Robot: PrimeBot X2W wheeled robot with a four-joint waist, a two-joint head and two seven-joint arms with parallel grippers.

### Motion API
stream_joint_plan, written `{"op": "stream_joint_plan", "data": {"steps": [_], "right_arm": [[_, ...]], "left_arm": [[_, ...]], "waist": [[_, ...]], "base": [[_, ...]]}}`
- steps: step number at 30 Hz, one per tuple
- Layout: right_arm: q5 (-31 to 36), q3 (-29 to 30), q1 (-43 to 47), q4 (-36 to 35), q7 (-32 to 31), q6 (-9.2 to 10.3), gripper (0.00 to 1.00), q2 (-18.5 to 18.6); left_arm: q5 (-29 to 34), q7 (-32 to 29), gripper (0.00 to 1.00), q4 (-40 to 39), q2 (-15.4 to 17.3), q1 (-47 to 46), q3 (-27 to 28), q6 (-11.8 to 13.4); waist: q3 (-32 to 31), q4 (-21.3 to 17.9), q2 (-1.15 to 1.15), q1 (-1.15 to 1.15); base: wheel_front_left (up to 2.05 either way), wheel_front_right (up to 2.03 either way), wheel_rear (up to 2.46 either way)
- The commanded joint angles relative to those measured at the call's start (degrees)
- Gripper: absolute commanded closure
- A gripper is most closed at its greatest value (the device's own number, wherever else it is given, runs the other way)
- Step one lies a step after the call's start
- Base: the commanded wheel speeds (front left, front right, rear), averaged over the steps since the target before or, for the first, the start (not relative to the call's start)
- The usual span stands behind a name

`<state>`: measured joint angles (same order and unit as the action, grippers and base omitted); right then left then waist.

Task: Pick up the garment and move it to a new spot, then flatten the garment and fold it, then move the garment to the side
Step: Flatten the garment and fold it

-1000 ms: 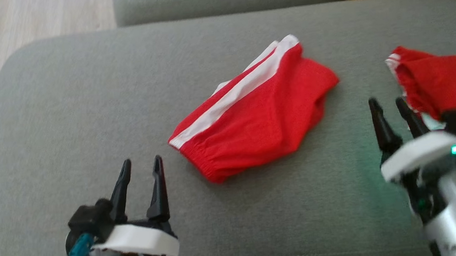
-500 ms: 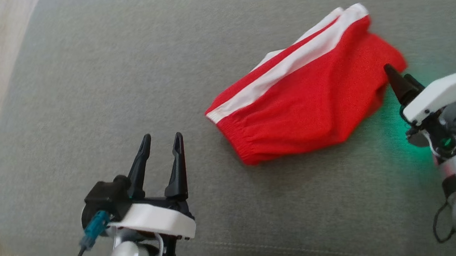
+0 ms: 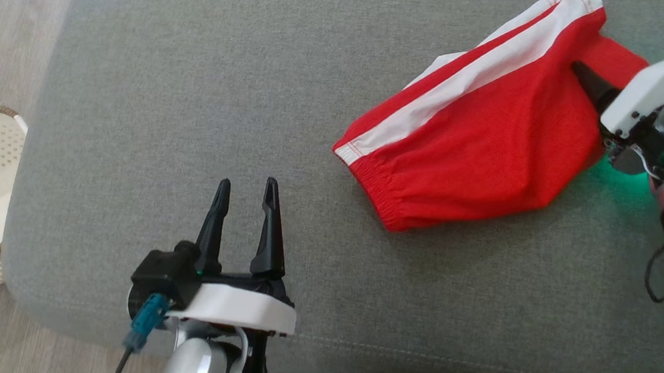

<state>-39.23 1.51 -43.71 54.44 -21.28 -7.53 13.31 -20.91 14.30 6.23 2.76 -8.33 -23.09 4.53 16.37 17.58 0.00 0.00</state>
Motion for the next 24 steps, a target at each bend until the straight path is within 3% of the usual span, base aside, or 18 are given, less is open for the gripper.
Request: {"op": "stream_joint_plan", "data": {"steps": [1, 2, 4, 15, 24], "right_arm": [[0.4, -1.9, -0.3, 0.0, -1.1, 0.04, 0.0, -1.0], [0.1, -2.3, -0.7, 0.1, -1.4, 0.04, 0.0, -1.3], [-0.6, -3.1, -1.2, -0.3, -1.3, 0.04, 0.97, -1.8], [-5.3, -4.8, 1.1, -3.9, 10.3, 0.04, 1.0, -1.7], [-7.6, -1.1, 7.2, -4.4, 19.7, 0.04, 1.0, -3.0]], "left_arm": [[-0.4, 0.7, 0.0, -2.1, 0.1, -2.1, 1.8, 0.3], [-0.5, 0.7, 0.0, -2.1, 0.1, -2.2, 1.8, 0.3], [-0.5, 0.7, 0.0, -2.1, 0.1, -2.4, 1.8, 0.4], [-0.4, 0.7, 0.0, -1.3, 0.1, -2.2, 2.2, 0.5], [0.3, 0.7, 0.0, -0.4, 0.1, -0.6, 3.3, -0.1]], "waist": [[0.2, 0.2, 0.0, 0.0], [0.3, 0.2, 0.0, 0.0], [0.4, 0.2, 0.0, 0.0], [-1.4, -2.3, 0.0, 0.0], [-5.5, -6.7, 0.0, 0.0]], "base": [[0.0, 0.0, 0.0], [0.0, 0.0, 0.0], [0.0, 0.0, 0.0], [0.0, 0.0, 0.0], [0.0, 0.0, 0.0]]}}
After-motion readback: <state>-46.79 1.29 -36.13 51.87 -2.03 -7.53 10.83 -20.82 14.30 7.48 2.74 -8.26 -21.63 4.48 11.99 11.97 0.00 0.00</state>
